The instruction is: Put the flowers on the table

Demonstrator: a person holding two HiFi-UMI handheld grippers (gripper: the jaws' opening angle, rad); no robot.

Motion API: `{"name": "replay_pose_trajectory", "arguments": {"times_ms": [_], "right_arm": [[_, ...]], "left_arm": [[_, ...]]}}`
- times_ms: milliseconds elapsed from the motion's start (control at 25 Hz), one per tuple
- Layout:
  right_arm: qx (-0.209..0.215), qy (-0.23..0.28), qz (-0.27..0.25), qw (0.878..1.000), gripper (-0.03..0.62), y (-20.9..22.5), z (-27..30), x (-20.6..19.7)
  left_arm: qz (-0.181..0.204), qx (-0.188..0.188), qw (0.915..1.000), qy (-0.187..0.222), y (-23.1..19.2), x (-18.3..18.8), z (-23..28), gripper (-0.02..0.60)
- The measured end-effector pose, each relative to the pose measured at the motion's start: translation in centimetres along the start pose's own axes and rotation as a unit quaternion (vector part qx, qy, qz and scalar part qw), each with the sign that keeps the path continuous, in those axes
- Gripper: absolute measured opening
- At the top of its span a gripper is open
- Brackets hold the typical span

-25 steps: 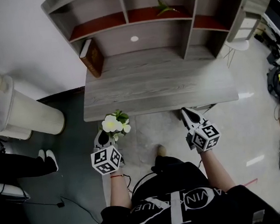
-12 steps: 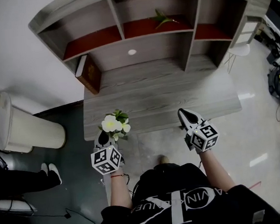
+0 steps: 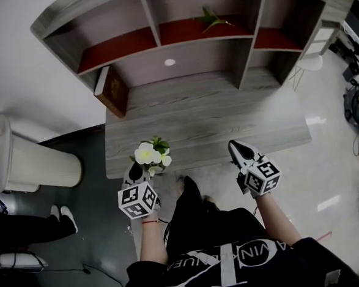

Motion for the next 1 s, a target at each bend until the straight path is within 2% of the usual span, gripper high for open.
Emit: {"name": "replay_pose_trajectory", "arguments": {"times_ms": [360,1000], "right_arm": [[0.008,-0.001,-0.011,1.0,0.01,-0.5,2.4,1.0],[-0.006,-0.008,-0.004,1.0,0.009,1.0,7.1,1.8]], "left_arm": [[-0.002,-0.008,1.0,0.002,-1.1,1.1,2.5,0.029],[0.011,-0.034,0.9989,-0.029,-2.4,1.4,8.9,0.028]]}}
Point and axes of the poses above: the fingertips, and each gripper's own axes: z forward along the fingers, y to its right, x out of its top, the point moved 8 cm from there along -z, backward along the fingers, and after that the axes turned 1 degree about -y, right-handed, at the moved point
